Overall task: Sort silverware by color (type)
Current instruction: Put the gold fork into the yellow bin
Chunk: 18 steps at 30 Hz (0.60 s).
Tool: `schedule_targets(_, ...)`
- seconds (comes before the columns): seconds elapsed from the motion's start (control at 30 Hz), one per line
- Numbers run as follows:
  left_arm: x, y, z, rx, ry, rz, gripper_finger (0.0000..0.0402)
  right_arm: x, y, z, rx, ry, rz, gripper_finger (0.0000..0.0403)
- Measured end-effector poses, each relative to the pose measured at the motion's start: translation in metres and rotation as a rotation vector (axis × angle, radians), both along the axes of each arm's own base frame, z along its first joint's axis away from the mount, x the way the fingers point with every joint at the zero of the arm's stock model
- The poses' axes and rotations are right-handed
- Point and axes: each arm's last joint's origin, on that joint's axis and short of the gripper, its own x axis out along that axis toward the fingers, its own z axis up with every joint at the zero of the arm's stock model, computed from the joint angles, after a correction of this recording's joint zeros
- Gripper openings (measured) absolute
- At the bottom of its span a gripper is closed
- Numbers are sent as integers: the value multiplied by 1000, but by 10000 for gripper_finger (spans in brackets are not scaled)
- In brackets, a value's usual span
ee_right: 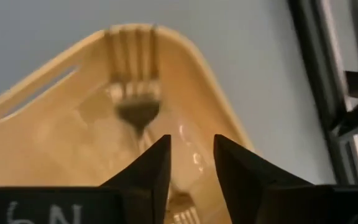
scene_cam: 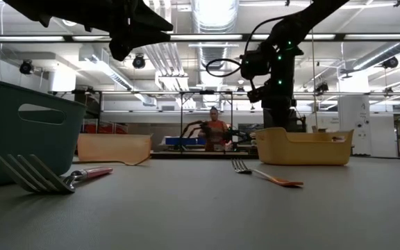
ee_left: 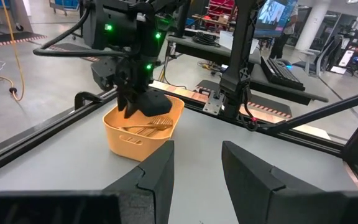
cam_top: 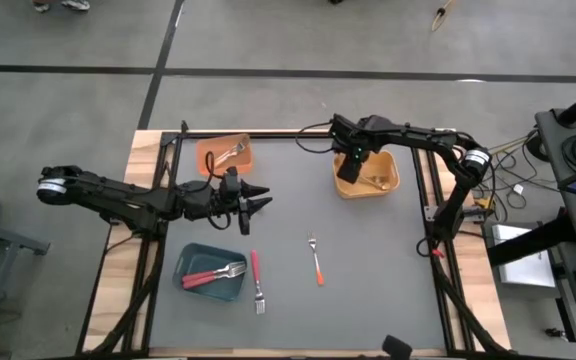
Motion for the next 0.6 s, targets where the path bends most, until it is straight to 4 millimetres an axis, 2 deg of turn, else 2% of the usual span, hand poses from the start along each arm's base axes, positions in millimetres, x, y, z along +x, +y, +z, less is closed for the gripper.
schedule_targets(0.33,0,0,0,3,1,0,116,8,-5,2,-59,-80,1,38)
schedule_targets(0.6,0,0,0,4,1,0,116,13,-10,4,-106,-148,0,13)
